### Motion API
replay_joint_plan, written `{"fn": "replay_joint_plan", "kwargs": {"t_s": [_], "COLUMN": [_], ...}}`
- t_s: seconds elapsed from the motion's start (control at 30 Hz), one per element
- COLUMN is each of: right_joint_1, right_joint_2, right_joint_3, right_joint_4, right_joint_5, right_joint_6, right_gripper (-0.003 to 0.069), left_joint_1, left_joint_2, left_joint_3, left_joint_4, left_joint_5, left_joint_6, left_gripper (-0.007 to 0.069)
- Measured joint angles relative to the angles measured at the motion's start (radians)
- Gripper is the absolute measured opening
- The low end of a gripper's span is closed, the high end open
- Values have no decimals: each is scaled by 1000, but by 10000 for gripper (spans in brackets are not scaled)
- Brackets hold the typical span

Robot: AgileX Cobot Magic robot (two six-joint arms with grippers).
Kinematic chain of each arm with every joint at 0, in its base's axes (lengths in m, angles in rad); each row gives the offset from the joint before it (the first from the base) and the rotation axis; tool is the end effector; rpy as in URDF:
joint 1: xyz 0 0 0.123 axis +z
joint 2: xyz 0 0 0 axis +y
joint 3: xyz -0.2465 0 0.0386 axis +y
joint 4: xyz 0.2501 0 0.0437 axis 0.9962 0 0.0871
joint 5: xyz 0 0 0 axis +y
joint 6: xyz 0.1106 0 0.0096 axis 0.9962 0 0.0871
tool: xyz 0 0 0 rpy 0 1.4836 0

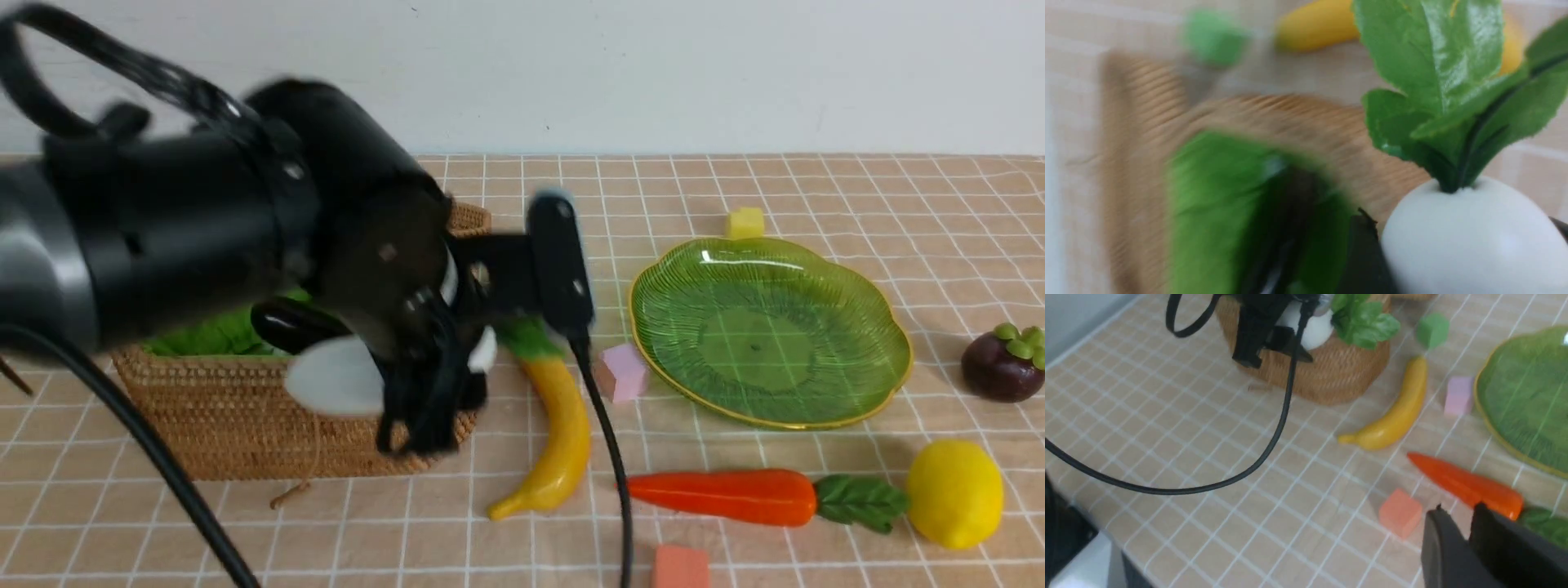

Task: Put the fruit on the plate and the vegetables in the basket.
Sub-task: Take a daikon with your left arm and place it on the basket on the left, then use the left arm to grab a banana and put it into the right plate

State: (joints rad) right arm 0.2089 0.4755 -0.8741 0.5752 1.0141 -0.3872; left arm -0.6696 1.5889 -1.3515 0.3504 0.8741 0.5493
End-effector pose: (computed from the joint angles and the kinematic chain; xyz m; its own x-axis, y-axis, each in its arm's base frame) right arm 0.0880 0.0711 0.3649 -0.3882 -0.1341 -0.9118 -0.6146 0.7749 0.1477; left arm 0.2964 -0.1973 0.2627 -0.1254 0.9643 -0.2332 0.8075 0.2358 0.5407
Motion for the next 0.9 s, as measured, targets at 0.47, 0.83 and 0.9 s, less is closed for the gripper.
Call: {"fn": "replay_joint_plan", "kwargs": {"t_s": [0.47,0.83,0.9], "right_joint_1": [0,0,0], "right_joint_2": [0,0,0], "right_joint_3": [0,-1,-1], "right_joint_4": [1,-73,-75], "right_joint_5": [-56,63,100], "right_joint_6": [0,86,91], "right_gripper": [133,141,141], "left_joint_1": [232,-16,-81], "left_joint_2": [111,62,96], "left_joint_3": [-37,-42,-48], "left_joint_4": [78,-264,-344], "left_joint_5": [-231,-42,-10], "left_joint_6": [-15,-497,-584], "left_gripper": [647,398,323]}}
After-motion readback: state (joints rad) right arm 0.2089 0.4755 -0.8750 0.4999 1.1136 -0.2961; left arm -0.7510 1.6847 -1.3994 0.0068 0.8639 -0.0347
